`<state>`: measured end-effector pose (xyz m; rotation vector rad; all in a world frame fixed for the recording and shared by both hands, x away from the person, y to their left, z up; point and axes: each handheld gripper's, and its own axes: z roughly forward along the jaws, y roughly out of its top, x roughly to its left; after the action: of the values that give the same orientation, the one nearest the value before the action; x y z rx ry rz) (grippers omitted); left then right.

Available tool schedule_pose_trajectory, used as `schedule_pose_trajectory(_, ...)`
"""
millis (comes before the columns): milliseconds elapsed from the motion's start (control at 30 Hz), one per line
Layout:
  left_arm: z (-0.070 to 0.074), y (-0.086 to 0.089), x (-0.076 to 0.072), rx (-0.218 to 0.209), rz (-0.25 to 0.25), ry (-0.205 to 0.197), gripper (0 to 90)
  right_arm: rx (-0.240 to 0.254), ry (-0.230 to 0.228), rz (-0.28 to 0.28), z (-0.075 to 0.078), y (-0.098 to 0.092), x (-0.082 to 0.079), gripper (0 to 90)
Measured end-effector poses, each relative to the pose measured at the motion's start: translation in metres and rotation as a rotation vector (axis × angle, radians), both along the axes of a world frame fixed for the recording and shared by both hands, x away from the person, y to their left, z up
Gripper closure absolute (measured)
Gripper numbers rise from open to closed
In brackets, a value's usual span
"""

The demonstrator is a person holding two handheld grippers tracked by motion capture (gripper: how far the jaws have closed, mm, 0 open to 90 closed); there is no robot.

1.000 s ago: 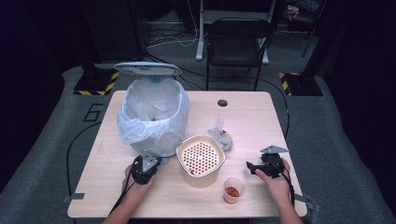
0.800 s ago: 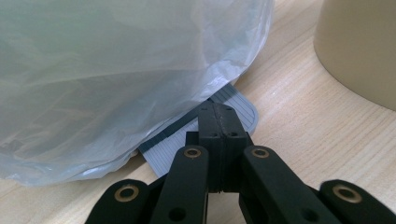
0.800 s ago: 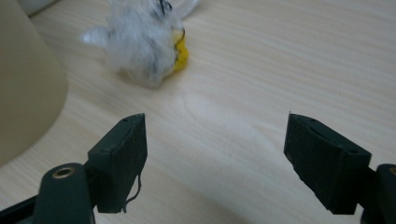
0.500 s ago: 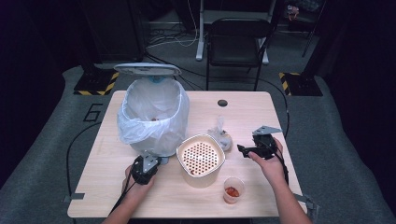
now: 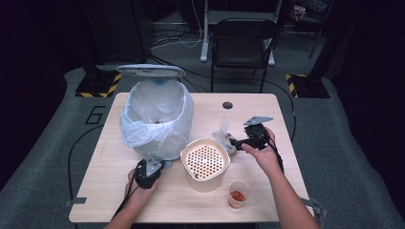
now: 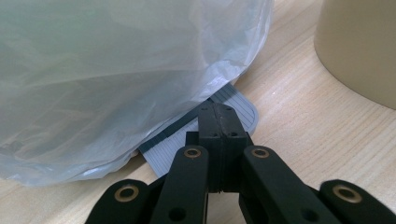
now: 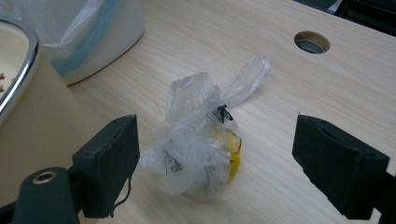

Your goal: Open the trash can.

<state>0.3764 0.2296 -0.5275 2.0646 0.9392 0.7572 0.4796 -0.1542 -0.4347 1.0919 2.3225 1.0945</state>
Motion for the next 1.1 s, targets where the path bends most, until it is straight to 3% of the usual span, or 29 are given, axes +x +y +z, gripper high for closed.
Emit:
schedule_pose_trajectory(400,0.000,-0.001,0.000,0.012,-0.002,-0.010,90.0,-0.009,0.021,0.053,-0.008,0.020,0.014,14.5)
schedule_pose_trajectory(467,0.000,-0.001,0.000,0.014,-0.007,-0.006,90.0,-0.013,0.056,0.052,-0.017,0.023,0.017,14.5)
schedule_pose_trajectory(733,0.000,0.000,0.000,0.016,-0.011,-0.006,90.0,-0.038,0.112,0.077,-0.039,0.024,0.022,16.1)
schedule_pose_trajectory(867,-0.001,-0.001,-0.001,0.016,-0.004,-0.016,90.0,-0.056,0.136,0.096,-0.050,0.025,0.025,21.0)
schedule_pose_trajectory(900,-0.001,-0.001,-0.001,0.016,-0.004,-0.017,90.0,-0.052,0.154,0.092,-0.054,0.027,0.026,26.1)
schedule_pose_trajectory(1100,-0.001,-0.001,-0.001,0.016,-0.006,-0.014,90.0,-0.083,0.151,0.110,-0.060,0.027,0.027,39.0)
